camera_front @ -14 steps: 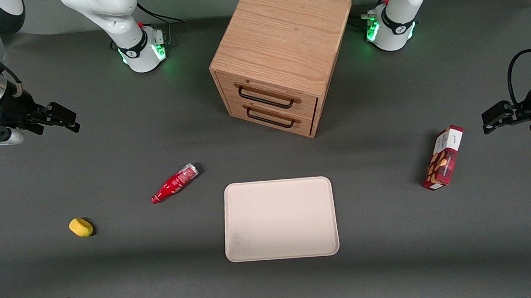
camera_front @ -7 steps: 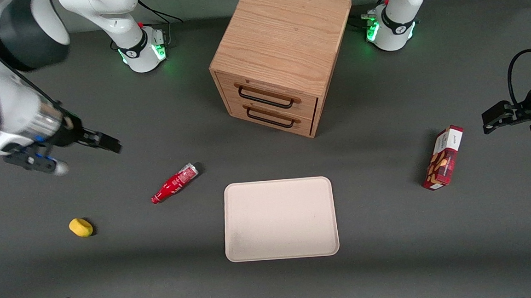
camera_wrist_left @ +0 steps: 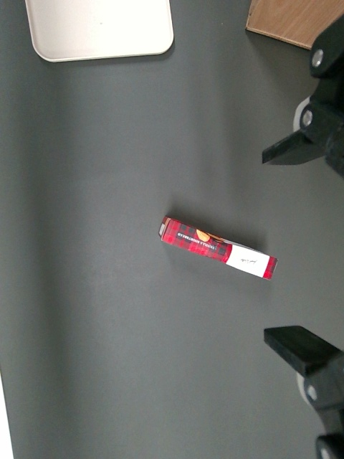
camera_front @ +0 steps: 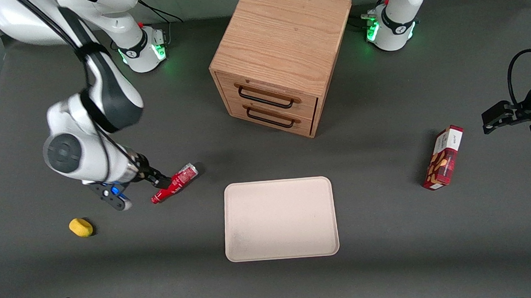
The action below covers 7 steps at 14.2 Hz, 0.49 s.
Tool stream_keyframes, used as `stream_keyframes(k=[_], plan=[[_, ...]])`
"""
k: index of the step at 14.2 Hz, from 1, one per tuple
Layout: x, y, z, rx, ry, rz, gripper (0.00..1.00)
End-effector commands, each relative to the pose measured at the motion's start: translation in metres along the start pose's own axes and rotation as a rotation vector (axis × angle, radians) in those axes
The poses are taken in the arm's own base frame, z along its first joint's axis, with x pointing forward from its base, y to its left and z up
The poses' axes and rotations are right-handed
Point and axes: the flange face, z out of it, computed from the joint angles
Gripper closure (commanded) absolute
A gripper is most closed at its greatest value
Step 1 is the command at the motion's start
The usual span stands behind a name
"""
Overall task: Place coke bottle on tray
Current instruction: 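Move the open right gripper down over the red Coca-Cola bottle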
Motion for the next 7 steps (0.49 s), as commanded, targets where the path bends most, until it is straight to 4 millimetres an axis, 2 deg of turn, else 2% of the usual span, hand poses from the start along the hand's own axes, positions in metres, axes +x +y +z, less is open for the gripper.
stream_keyframes(k=[1, 3, 7], plan=[[0.011, -0.020, 0.047, -0.035, -0.003, 0.134, 0.00], [0.021, -0.020, 0.073, -0.037, -0.021, 0.175, 0.00], [0.024, -0.018, 0.122, 0.000, -0.023, 0.184, 0.00]])
